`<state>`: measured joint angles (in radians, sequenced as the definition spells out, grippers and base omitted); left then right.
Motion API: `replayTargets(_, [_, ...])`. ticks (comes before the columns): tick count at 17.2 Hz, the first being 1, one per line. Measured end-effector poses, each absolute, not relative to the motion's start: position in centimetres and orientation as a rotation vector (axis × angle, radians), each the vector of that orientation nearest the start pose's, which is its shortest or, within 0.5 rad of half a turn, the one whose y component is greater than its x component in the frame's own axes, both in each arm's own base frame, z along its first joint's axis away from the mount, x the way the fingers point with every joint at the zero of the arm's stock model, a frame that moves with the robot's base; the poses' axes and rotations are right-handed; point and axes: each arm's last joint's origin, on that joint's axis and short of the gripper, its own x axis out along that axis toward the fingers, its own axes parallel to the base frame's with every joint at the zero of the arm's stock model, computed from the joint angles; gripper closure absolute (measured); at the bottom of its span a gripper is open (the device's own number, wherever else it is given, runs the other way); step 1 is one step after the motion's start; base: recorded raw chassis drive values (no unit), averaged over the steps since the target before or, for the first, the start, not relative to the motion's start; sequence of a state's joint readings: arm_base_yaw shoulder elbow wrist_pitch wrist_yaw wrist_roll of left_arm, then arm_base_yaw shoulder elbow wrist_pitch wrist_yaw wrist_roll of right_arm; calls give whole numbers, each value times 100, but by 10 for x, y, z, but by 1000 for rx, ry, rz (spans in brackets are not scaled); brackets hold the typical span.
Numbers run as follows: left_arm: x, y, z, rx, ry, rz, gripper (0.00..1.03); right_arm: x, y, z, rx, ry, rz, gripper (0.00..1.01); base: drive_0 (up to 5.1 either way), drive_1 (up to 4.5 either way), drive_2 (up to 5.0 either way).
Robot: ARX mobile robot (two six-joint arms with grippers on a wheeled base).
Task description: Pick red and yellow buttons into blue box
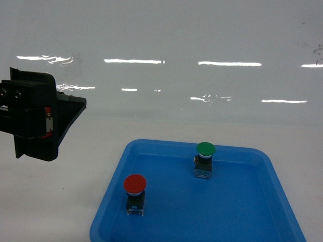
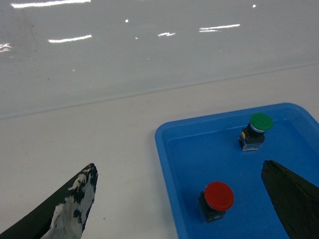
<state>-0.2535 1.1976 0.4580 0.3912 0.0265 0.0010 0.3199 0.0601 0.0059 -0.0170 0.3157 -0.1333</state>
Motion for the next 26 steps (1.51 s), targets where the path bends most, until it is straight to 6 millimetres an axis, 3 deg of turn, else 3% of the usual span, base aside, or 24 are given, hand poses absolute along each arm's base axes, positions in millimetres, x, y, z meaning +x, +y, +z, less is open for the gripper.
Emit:
replayTargets(6, [227,-62,194,44,365,-286,5,96,22,160,-174,56,5,72,0,0,0])
replayTargets(10, [231,-86,183,53,449,-369,5,96,22,160,-176,56,6,72,0,0,0])
replayTargets(15, [257,-104,181,65,500,-391,5,96,22,160,-177,56,6,72,0,0,0])
replayTargets(18, [284,-121,180,83,517,-397,5,96,22,160,-177,56,6,72,0,0,0])
replayTargets(26, [324,-152,138,116,786,-336,5,96,22,160,-177,57,5,72,0,0,0])
